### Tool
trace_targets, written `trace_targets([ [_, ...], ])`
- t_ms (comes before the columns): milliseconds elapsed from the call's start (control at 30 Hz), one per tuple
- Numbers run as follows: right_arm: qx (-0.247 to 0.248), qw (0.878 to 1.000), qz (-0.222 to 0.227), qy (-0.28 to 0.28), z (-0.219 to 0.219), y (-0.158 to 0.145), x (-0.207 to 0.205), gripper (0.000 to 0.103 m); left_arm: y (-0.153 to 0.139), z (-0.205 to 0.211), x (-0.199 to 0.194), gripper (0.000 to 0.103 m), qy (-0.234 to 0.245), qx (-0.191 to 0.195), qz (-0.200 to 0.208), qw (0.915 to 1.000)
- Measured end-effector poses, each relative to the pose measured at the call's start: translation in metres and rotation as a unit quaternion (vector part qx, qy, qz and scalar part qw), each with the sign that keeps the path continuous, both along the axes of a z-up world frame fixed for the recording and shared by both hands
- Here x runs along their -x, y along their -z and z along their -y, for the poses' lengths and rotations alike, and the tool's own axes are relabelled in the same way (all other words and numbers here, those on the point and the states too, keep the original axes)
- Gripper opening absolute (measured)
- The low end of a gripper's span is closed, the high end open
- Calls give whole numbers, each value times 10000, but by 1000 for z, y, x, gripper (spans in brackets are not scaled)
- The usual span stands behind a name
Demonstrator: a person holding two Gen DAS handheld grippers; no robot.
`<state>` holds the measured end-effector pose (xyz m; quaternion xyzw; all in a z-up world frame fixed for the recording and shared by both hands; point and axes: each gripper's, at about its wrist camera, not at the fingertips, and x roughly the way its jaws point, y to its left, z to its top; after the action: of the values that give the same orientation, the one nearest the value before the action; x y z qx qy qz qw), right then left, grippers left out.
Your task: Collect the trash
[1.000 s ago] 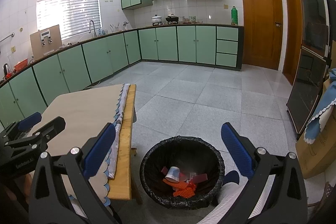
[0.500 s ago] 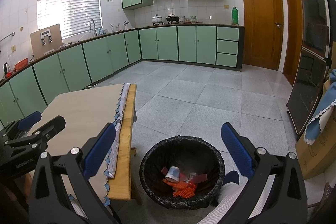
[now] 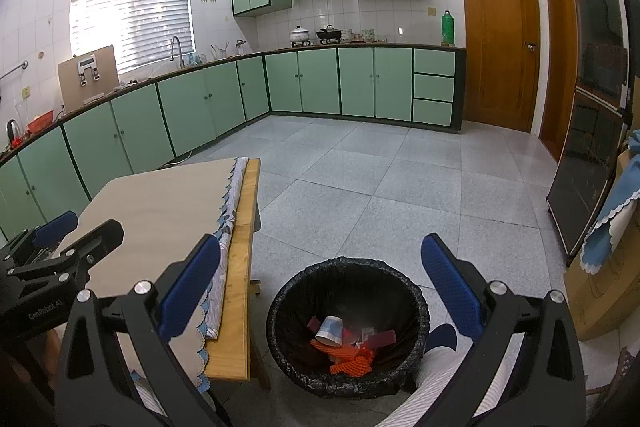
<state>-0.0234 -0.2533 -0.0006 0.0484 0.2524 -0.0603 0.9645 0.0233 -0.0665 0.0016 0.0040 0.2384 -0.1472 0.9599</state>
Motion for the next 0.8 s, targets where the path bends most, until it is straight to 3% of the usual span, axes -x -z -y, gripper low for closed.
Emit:
trace_targets([
  [800, 4, 10000, -6, -3, -1, 0, 0, 98, 1, 0, 0, 94, -19, -11, 4, 10000],
])
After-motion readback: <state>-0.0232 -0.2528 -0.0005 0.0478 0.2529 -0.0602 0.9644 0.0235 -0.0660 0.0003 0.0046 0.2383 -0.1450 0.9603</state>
